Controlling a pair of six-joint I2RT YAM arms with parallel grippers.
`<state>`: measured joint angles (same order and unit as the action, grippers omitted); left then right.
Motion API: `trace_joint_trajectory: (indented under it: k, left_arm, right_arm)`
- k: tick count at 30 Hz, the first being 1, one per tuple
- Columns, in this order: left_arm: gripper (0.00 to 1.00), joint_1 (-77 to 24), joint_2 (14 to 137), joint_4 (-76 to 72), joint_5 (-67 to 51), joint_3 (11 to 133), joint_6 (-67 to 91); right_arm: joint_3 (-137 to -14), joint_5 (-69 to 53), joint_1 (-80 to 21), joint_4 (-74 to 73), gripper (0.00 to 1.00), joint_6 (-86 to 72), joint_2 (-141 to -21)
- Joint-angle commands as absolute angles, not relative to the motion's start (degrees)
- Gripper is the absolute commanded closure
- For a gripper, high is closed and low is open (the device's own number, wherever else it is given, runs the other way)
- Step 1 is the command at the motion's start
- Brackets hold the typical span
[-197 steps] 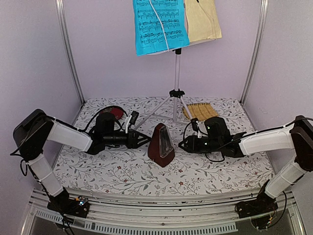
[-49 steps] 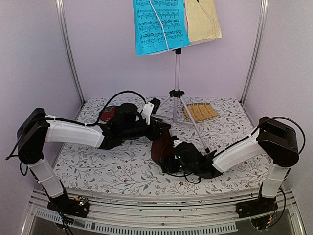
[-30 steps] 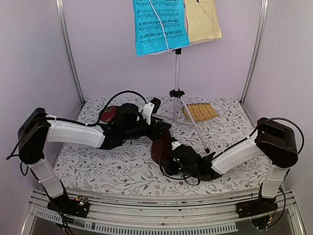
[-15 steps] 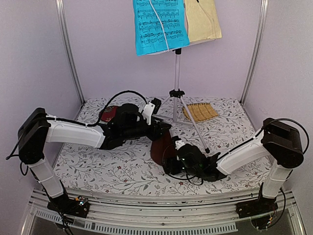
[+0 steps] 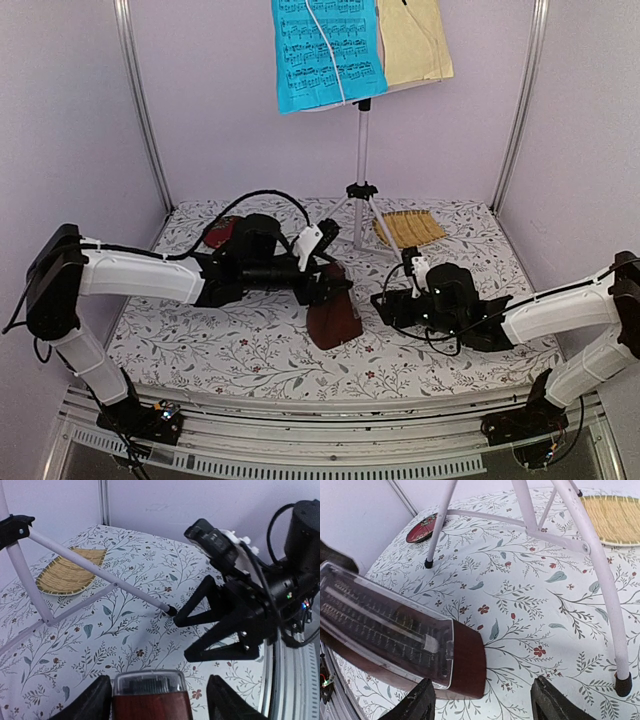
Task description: Pack up the instrument practice props
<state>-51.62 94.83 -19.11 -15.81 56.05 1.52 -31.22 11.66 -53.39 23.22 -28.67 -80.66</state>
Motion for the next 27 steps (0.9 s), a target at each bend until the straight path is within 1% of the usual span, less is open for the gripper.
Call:
trace_joint_trajectory:
  k: [1, 2, 3, 9, 13, 16, 23, 27]
  left_arm:
    - [0.21, -52.80, 93.11, -15.00, -16.75, 54.61, 0.35]
    - [0.15, -52.91, 92.77, -15.27, -15.72, 54.40, 0.74]
    - [0.13, -53.03, 92.17, -15.66, -14.90, 54.05, 1.10]
    - [0.04, -53.13, 84.60, -21.80, -9.13, 48.33, 5.52]
    - [0.03, -52.77, 80.58, -17.59, -0.82, 47.73, 11.05]
    - [0.03, -52.25, 77.47, -13.67, 2.35, 47.07, 15.02]
    - [0.02, -50.68, 69.74, -8.49, 3.02, 43.42, 20.82]
    - [0.02, -50.10, 67.51, -1.00, 4.62, 43.81, 23.07]
  right_arm:
    - [-34.38, 6.27, -50.74, 21.09, 0.37, -29.16, -84.24]
    - [-34.84, 5.86, -50.20, 21.06, 0.39, -29.44, -85.30]
    - [-35.27, 5.24, -49.67, 21.09, 0.41, -29.86, -86.22]
    - [-38.89, 2.72, -49.20, 21.27, 0.46, -28.45, -93.19]
    - [-40.58, 1.24, -49.44, 21.31, 0.49, -26.34, -94.66]
    - [-41.81, 0.40, -50.63, 20.83, 0.50, -24.60, -95.60]
    - [-45.18, -1.65, -57.86, 20.83, 0.51, -27.37, -99.28]
    - [-48.94, -3.46, -62.34, 22.50, 0.51, -30.81, -103.40]
